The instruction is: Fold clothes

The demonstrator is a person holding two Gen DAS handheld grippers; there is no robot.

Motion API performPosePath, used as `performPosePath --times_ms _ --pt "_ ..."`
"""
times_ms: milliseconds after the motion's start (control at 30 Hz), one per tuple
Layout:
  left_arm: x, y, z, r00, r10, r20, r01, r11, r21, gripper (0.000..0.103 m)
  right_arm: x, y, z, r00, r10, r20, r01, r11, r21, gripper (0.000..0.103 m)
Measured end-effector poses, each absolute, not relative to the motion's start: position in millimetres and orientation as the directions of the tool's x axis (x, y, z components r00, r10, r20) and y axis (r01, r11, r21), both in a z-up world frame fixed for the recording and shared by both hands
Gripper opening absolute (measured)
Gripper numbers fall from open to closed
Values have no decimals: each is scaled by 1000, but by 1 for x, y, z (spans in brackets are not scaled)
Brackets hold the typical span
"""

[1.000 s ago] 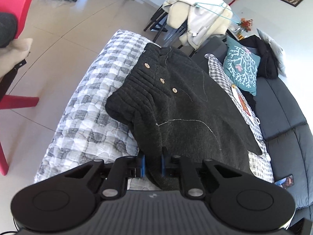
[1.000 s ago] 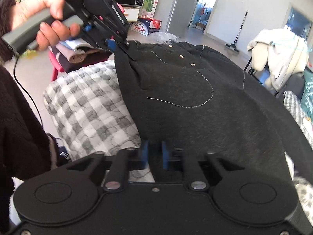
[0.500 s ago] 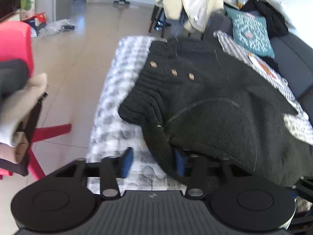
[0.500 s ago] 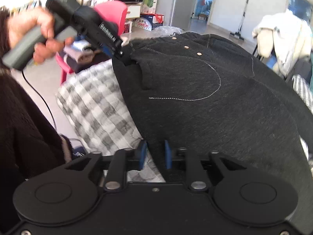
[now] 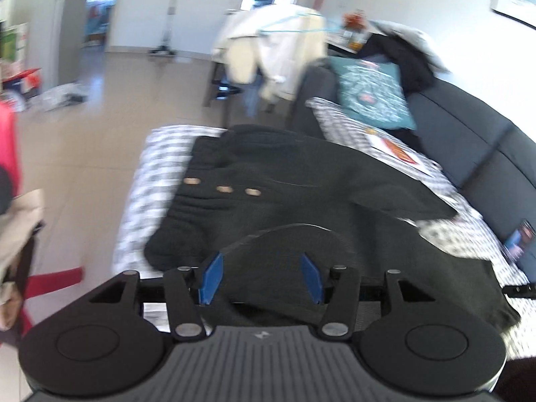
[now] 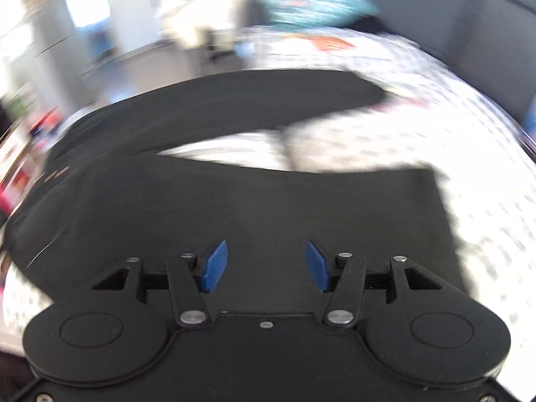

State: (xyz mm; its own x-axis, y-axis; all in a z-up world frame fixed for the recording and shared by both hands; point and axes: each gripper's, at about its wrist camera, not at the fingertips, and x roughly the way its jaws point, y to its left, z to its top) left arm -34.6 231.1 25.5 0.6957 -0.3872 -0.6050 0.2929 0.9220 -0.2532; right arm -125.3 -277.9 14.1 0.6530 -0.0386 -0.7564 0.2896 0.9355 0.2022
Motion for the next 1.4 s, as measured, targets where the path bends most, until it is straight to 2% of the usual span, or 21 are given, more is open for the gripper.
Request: performPosePath --times_ms 200,300,500,567,600,633,667,767,867,1000,1100,1133,1167,1400 --pt "-41 182 15 646 -446 -620 444 880 -170 53 -174 -351 -4 563 -153 -812 537 815 219 55" --pt "-41 165 7 625 -462 -630 484 862 -151 53 -189 -360 -17 538 -174 -825 591 775 222 55" --pt "-41 141 -9 600 -468 -649 528 841 -118 54 -197 -366 -42 555 -119 -824 610 732 305 51" --pt "-40 135 -13 593 -473 -652 546 831 -107 54 -195 -354 -41 573 -152 -805 583 766 270 33" --pt "-40 133 -15 589 -476 -654 557 824 -98 54 -193 -351 -40 580 -159 -799 568 782 256 29" --pt "-40 132 -16 587 -475 -656 567 819 -86 54 -192 -350 -39 587 -165 -792 553 796 244 18" --pt "-42 131 -17 586 -470 -660 574 816 -71 54 -194 -350 -36 606 -158 -780 534 808 251 13" --pt "-43 133 -23 574 -453 -682 588 808 -42 54 -208 -355 -19 648 -155 -746 513 812 277 12" --pt "-43 135 -30 547 -443 -710 601 798 -35 54 -220 -361 -9 638 -171 -751 515 820 250 12" --pt "-46 134 -36 531 -429 -731 630 777 2 57 -214 -364 -37 555 -142 -820 514 834 204 14" --pt "-49 132 -33 532 -435 -726 647 762 17 60 -211 -363 -43 568 -146 -810 492 849 191 23" --pt "-48 132 -31 533 -446 -719 648 762 7 60 -210 -365 -37 581 -150 -800 487 852 194 34" --pt "-47 133 -28 532 -461 -710 648 762 -8 60 -208 -367 -32 595 -158 -788 481 855 192 40" --pt "-37 124 -25 581 -478 -659 617 786 -26 60 -168 -393 -12 708 -171 -686 416 885 209 49"
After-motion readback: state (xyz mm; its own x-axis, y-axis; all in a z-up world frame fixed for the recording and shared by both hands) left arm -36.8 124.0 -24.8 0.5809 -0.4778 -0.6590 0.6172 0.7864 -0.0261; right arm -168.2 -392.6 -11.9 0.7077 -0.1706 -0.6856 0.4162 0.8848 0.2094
